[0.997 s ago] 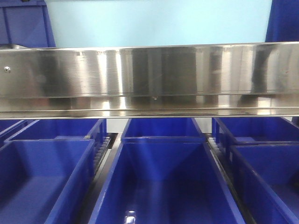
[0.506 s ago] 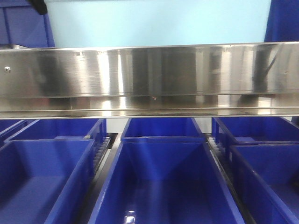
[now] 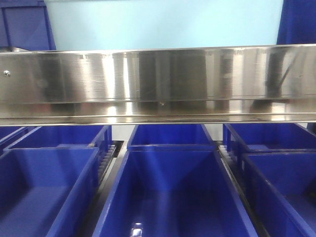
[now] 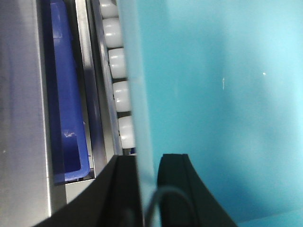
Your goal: Move two blue bins to right shelf middle
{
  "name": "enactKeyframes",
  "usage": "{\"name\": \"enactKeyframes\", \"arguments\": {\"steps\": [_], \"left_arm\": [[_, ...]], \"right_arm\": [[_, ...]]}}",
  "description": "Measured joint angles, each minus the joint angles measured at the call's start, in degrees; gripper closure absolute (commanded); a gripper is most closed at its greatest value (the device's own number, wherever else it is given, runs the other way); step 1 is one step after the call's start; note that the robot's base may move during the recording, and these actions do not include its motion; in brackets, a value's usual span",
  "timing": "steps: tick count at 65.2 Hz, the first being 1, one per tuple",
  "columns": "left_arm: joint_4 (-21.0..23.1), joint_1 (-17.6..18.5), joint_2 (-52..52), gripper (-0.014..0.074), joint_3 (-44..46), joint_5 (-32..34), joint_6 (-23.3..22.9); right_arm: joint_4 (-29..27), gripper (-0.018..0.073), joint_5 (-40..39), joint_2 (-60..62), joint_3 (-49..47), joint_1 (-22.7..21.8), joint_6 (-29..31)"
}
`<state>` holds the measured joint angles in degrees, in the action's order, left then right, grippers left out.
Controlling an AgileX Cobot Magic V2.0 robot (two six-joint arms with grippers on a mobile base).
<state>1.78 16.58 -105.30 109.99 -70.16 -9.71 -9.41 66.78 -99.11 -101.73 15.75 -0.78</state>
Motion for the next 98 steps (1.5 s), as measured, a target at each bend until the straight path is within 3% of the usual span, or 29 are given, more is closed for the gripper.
{"name": "enactKeyframes", "arguments": {"steps": [22,44,56,98], "left_arm": [[-1.01,0.00,0.90,0.0707,2.02,-1.86,-0.09],[-2.54,-0.11,3.12,0.0707,15.61,-2.66,-0.33],[-2.54,-0.11,3.24,0.0707,21.14,0.12,-0.31],[-2.75,-0.11,3.47,0.0707,21.94,1.72,-0.31]], "right_arm": [[-0.74,0.0712,-4.32,2.07,0.25,0.12,-0.38],[-0.83,0.0712,-11.55,7.92,-4.53,0.39,-1.14],[-0.05,0.0712,-14.79,8.99,-8.05,0.39,-1.24],[0.19,0.0712,-15.87,9.08,-8.59,0.39,-1.14]]}}
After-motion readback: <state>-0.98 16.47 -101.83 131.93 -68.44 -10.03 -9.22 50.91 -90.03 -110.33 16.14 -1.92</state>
